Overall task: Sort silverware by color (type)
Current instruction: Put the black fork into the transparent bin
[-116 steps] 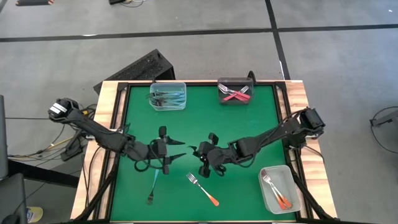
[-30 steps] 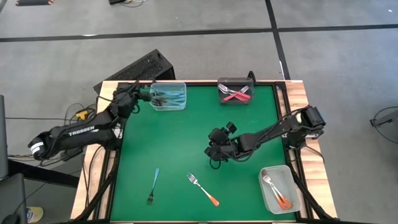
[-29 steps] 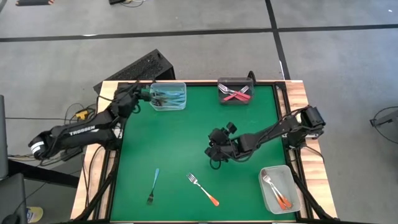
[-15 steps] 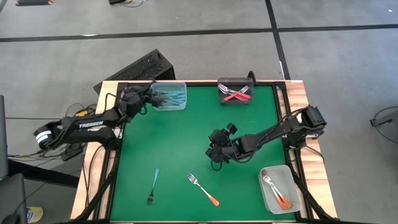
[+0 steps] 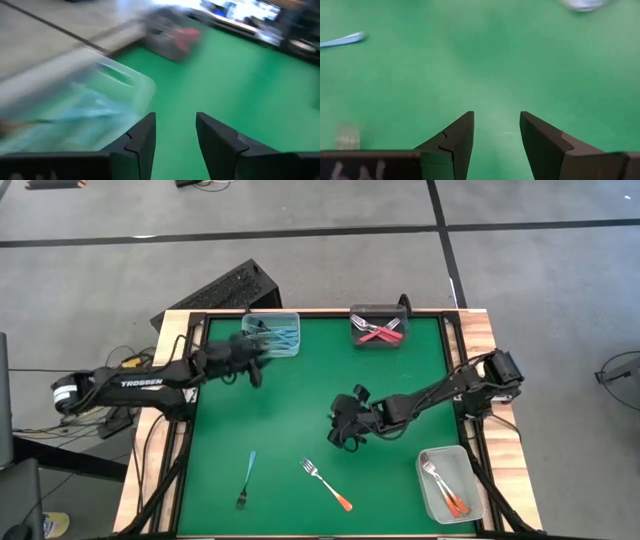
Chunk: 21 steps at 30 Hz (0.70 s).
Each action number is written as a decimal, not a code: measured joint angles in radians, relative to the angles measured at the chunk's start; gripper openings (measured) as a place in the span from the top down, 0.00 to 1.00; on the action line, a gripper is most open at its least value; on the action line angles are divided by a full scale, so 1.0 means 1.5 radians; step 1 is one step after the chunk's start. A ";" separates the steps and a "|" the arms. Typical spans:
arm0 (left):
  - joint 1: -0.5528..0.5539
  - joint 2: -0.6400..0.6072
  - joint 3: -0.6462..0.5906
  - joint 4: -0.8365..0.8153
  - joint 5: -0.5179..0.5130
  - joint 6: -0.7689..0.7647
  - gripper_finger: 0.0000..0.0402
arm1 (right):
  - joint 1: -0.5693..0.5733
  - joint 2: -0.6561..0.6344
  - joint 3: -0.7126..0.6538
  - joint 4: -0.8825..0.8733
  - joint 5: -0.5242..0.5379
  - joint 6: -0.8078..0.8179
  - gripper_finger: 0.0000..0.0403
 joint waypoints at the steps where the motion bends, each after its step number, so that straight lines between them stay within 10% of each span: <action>1: -0.033 0.000 0.000 -0.012 0.003 -0.011 0.69 | 0.000 0.002 0.000 0.016 -0.021 -0.009 0.54; 7: -0.320 0.000 0.000 -0.089 0.008 -0.132 0.76 | 0.011 0.003 0.000 0.030 -0.043 -0.016 0.54; 15: -0.730 0.019 0.003 -0.108 -0.270 -0.413 0.77 | 0.038 0.000 0.000 0.031 -0.033 0.014 0.54; 21: -0.886 0.105 0.045 -0.148 -0.324 -0.566 0.77 | 0.057 0.000 0.000 0.035 -0.032 0.020 0.54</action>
